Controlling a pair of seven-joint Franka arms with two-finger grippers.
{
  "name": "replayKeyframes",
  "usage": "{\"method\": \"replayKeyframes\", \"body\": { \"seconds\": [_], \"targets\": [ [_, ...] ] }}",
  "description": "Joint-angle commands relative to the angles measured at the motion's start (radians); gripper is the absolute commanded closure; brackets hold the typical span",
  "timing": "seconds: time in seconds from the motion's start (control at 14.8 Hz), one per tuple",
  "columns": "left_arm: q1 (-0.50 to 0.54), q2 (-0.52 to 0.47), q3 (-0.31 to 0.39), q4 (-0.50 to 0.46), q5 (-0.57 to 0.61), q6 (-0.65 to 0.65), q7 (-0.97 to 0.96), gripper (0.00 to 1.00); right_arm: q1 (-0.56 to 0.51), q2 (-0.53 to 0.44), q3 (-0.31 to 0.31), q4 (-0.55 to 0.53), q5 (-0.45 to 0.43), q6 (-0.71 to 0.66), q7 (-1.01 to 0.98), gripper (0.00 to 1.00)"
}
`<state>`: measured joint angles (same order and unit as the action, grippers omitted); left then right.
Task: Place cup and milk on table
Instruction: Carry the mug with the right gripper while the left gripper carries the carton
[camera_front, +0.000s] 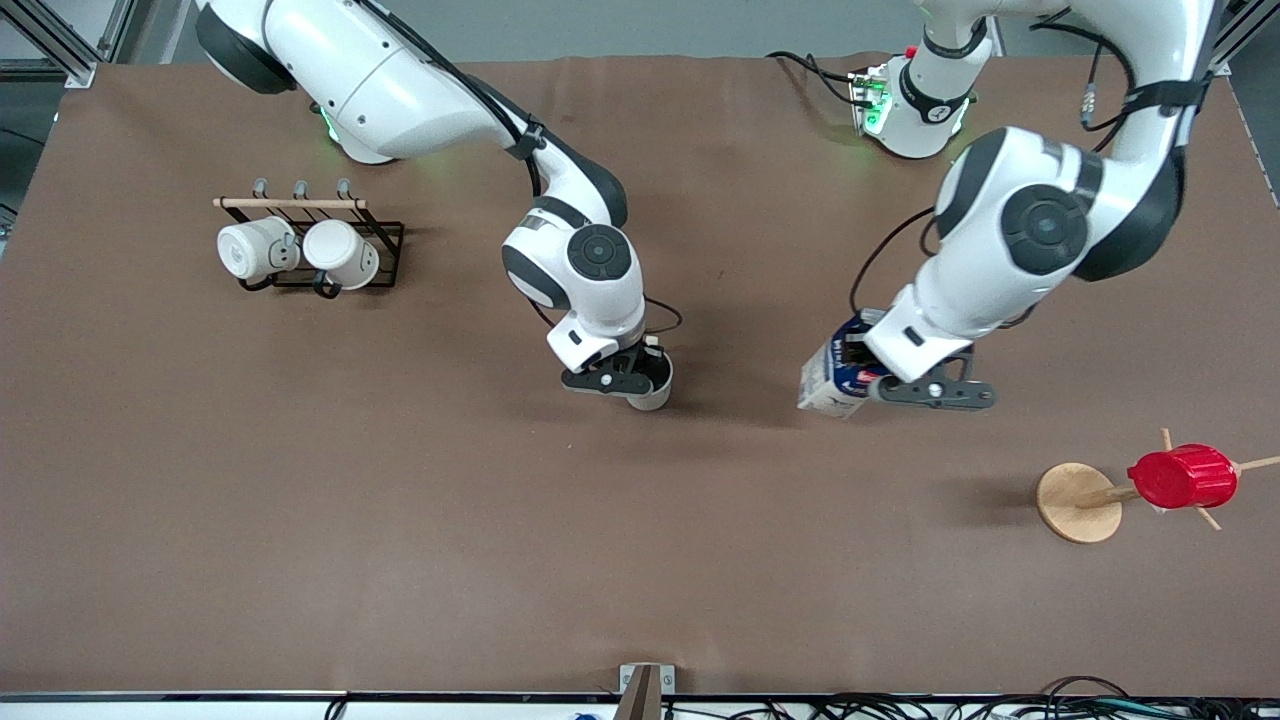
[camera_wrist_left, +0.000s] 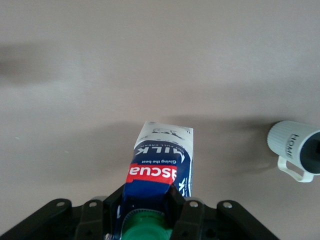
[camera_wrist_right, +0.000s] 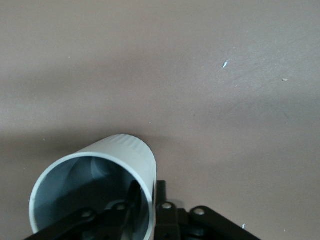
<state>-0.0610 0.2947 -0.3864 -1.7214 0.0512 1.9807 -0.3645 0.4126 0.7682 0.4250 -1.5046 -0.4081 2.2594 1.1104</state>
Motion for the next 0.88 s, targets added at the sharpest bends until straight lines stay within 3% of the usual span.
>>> {"method": "replayKeyframes", "body": {
  "seconds": [0.0,0.07,0.2,0.61,0.81],
  "targets": [
    [-0.003,0.09,-0.08,0.084,0.09,-0.037,-0.109,0.84,-0.04,-0.03,0.043,0.029,-0.018,-0.024,0.025,0.05],
    [-0.005,0.116,-0.103,0.104,0.114,-0.039,-0.146,0.84,-0.066,-0.059,0.061,0.027,-0.018,-0.04,0.025,0.0],
    [-0.016,0.171,-0.144,0.141,0.124,-0.039,-0.2,0.84,-0.101,-0.165,0.063,0.024,-0.018,-0.157,0.019,0.0],
    [-0.091,0.244,-0.152,0.224,0.16,-0.088,-0.31,0.82,-0.302,-0.43,0.058,0.02,-0.005,-0.378,-0.067,0.0],
    [-0.106,0.248,-0.154,0.224,0.193,-0.088,-0.324,0.82,-0.454,-0.545,0.045,0.018,0.19,-0.434,-0.269,0.0]
  ]
}}
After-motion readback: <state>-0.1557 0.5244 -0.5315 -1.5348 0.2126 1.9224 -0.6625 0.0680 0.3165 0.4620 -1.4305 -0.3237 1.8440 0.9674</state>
